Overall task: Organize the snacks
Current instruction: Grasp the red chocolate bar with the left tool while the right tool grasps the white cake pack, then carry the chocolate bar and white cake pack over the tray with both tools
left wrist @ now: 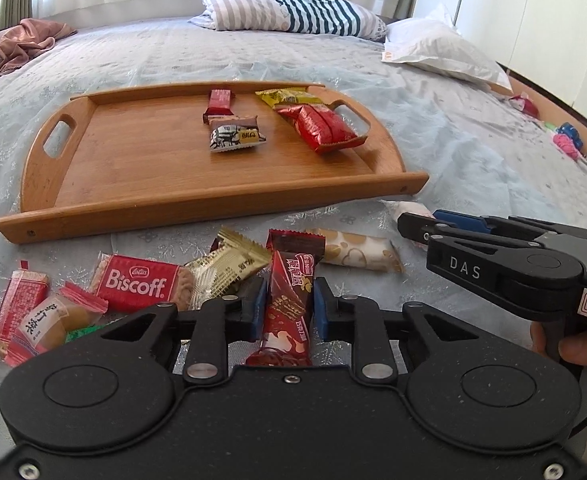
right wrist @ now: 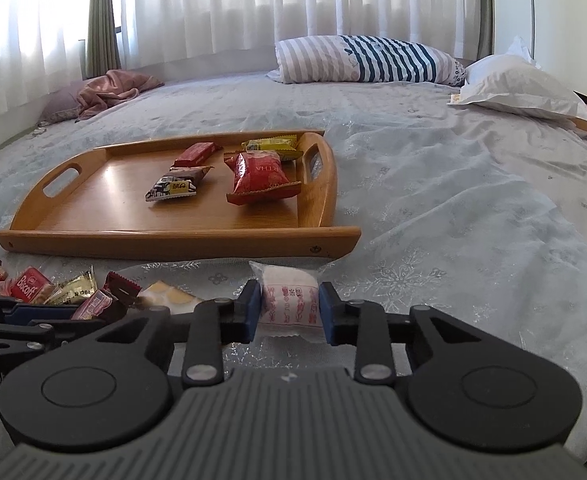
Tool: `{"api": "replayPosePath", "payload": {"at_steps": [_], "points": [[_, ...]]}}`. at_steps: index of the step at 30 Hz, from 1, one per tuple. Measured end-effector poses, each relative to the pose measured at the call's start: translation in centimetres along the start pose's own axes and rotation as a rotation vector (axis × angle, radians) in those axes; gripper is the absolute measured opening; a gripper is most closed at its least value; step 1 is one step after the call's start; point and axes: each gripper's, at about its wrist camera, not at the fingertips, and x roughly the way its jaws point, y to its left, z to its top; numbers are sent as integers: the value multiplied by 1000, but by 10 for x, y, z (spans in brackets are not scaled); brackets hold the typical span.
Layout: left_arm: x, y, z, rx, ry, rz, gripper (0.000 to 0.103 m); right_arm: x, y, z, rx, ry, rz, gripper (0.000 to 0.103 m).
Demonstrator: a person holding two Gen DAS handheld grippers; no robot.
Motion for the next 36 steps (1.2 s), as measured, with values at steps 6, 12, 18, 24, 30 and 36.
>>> {"api": "replayPosePath", "payload": {"at_steps": [6,12,18,24,30,36], "points": [[-15,3,9,-22,-40,-13,23,-10,-2,7,7,-21,-5,35],[-23,9,23,-48,-74,-19,23,-15,-4,17,21,-52,9,35],[-16,23,50,-98,-96,-27,23,-9,-2,32,11,-66,45,35],[7,39,80,-155,-66,-61,23,7,-1,47,-17,-49,92,35],[38,43,102,-162,-12,-58,23,27,1,59,-43,-2,108,35],[69,44,110,-194,48,-68,23,47,4,62,-34,43,126,35]]}}
